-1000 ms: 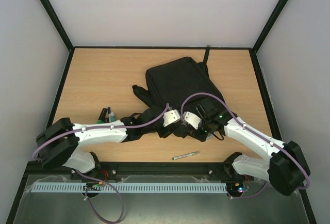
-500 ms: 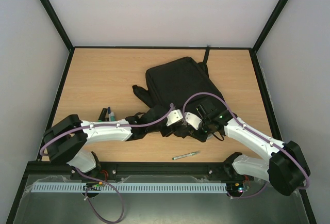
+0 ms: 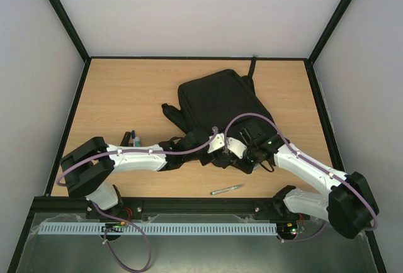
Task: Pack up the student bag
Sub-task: Zip the student bag at the center of the board.
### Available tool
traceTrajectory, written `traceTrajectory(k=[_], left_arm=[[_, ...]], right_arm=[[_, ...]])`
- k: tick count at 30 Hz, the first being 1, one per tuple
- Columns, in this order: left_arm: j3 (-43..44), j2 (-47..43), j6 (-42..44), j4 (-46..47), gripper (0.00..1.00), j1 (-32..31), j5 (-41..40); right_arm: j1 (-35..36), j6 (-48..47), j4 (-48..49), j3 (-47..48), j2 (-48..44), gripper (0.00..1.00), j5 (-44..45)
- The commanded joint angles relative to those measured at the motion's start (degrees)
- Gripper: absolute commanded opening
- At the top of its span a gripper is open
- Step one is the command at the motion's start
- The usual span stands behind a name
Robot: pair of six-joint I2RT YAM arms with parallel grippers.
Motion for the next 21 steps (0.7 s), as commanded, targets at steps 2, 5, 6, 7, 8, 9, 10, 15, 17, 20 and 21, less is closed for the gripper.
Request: traceTrajectory(k=[2, 5, 6, 7, 8, 9, 10, 15, 17, 20, 21], left_arm=[[2.0, 0.7, 3.3, 1.3, 0.36, -2.5, 0.0], [2.0, 0.1, 3.6, 0.3, 0.25, -2.4, -1.6], [1.9, -0.1, 3.7, -0.2, 0.22, -2.4, -2.1], [1.9, -0.4, 3.7, -0.5, 0.18, -2.4, -2.5], [1.7, -0.6, 3.7, -0.8, 0.15, -2.5, -2.9], [1.5, -0.8, 3.7, -1.0, 0.11, -2.5, -3.2], [1.3, -1.1, 3.5, -1.3, 0.09, -2.5, -3.5], [-1.1, -4.5, 1.4, -0.5, 0.31, -2.8, -2.9], [-3.2, -7.1, 1.4, 2.3, 0.5, -4.0, -2.3], [-5.1, -9.7, 1.2, 4.3, 0.58, -5.0, -0.8], [-5.2, -10.0, 1.2, 4.3, 0.59, -5.1, -0.7]], right_arm=[[0.3, 0.9, 1.7, 0.0, -0.3, 0.01, -0.1], [-0.2, 0.7, 1.4, 0.2, -0.4, 0.01, -0.1], [-0.4, 0.6, 1.1, 0.3, -0.5, 0.01, -0.2], [-0.6, 0.4, 0.7, 0.4, -0.4, 0.01, -0.3], [-0.8, 0.2, 0.2, 0.5, -0.4, 0.01, -0.4], [-1.0, 0.0, -0.3, 0.7, -0.4, 0.01, -0.3], [-1.1, -0.2, -0.9, 0.8, -0.6, 0.01, 0.1], [-1.6, -1.2, -3.9, 2.1, -2.2, 0.01, 1.2], [-1.6, -0.9, -4.3, 2.4, -2.8, 0.01, 0.9], [-1.6, -0.4, -4.0, 2.3, -2.7, 0.01, 0.1], [-1.6, -0.1, -3.8, 2.3, -2.5, 0.01, -0.1]])
